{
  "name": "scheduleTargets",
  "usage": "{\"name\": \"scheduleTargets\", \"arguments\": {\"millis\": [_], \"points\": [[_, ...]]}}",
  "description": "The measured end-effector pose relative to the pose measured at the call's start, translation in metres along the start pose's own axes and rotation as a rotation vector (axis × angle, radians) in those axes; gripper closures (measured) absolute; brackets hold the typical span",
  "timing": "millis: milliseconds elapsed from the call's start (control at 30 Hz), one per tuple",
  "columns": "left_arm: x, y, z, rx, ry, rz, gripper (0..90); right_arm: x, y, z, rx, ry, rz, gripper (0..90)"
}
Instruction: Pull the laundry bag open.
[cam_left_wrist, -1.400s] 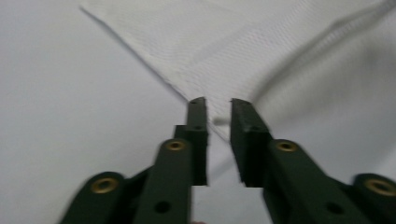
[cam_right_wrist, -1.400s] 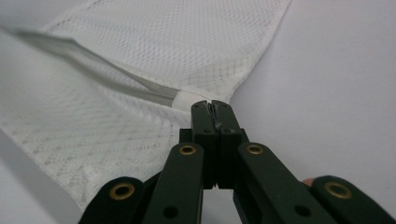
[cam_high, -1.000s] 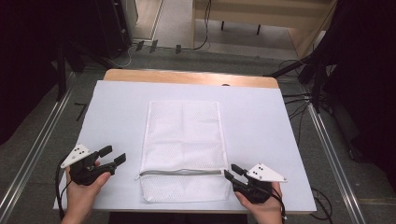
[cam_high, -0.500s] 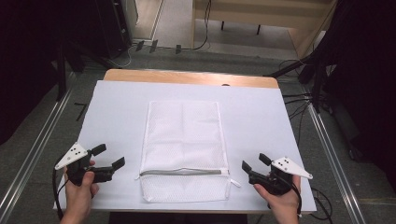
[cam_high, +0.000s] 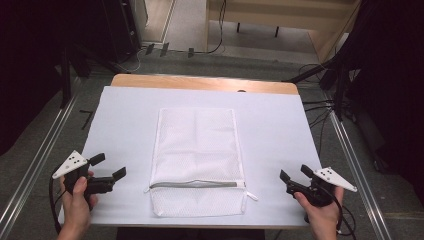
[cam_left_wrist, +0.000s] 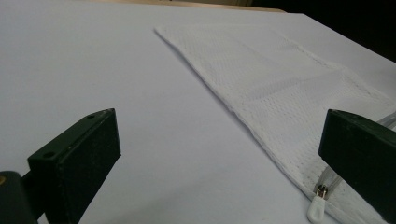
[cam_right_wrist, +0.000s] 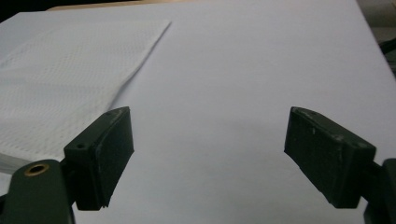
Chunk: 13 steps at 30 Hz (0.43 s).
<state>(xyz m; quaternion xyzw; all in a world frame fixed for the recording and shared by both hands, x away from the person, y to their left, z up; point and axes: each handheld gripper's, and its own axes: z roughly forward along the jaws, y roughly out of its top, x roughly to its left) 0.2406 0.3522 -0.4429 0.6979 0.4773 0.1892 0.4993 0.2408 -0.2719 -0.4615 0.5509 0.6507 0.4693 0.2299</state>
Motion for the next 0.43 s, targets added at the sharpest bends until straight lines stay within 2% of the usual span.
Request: {"name": "scheduleTargets", "arguments": {"millis": [167,433], "points": [[0.0016,-0.0007,0.001,0.006,0.011,0.011,0.0,-0.0108,-0.0024,0.0002,0.008,-0.032,0.017,15.7],[0.0028,-0.0016,0.0019,0.009,0.028,0.024,0.0,-0.01,-0.0034,0.0024,0.015,-0.042,0.008,15.2]]}}
